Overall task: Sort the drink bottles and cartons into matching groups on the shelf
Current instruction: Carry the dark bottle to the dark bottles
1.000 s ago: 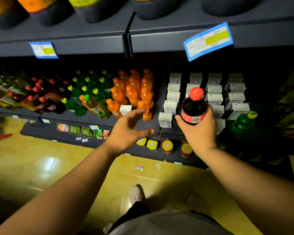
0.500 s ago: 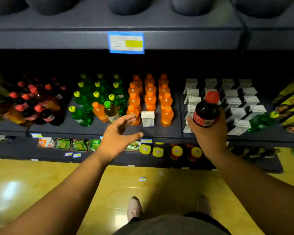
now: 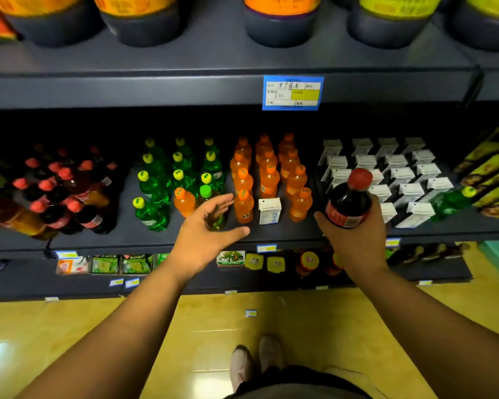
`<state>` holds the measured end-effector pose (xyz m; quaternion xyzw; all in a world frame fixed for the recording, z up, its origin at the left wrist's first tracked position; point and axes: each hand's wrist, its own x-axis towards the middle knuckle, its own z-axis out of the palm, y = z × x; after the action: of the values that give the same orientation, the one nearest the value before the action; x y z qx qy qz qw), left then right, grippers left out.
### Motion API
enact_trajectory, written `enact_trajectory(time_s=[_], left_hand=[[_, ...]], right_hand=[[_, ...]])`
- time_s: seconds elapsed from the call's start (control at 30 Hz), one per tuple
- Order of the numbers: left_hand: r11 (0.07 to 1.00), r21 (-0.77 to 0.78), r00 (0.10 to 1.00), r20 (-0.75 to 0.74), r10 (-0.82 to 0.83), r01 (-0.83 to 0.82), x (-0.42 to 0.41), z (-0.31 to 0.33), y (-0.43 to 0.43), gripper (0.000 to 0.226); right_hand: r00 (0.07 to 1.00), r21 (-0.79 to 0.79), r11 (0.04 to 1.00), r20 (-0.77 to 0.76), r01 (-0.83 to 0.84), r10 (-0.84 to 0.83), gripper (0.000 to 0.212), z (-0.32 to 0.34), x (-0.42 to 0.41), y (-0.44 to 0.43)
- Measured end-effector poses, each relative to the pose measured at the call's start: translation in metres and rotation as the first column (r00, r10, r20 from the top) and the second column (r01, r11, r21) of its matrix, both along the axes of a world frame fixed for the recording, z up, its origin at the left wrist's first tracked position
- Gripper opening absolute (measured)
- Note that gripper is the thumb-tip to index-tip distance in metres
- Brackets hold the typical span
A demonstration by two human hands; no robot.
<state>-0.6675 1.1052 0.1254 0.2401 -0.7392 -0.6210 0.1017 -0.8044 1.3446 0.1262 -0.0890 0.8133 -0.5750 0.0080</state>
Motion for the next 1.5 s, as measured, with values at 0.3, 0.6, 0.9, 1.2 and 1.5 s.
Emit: enact_trajectory(time_s=[0.3,0.6,0.9,1.2,1.5], left_hand=[[0.991,-0.137,0.999,0.051,0.011,-0.003,0.005,0.028,-0.005,0.077],[0.993,-0.099,0.996,0.056,0.069,-0.063,0.014,0.025,-0.017,0.076],[0.997,-0.061,0.997,0.046,0.060,-0.057,0.058,0.025,-0.084,0.076],[0.998,-0.054,0.999,0.017,-0.034,0.035,0.129,0.028,-0.199,0.064],[0.997,-0.073,1.000,-0.015,0.024,-0.025,0.183,0.027,-0.288,0.054]], right_hand=[[0.997,-0.005,0.997,0.015,-0.077,0.077,0.071,0.001,-0.009,-0.023],[0.990,0.014,0.990,0.023,-0.137,0.137,0.078,-0.015,0.004,-0.066],[0.981,0.036,0.981,-0.021,-0.190,0.190,0.079,-0.014,0.048,-0.134],[0.996,0.000,0.996,-0.027,-0.085,0.084,0.062,0.005,0.132,-0.243],[0.999,-0.072,0.997,-0.030,-0.020,0.018,0.059,0.015,0.202,-0.309]])
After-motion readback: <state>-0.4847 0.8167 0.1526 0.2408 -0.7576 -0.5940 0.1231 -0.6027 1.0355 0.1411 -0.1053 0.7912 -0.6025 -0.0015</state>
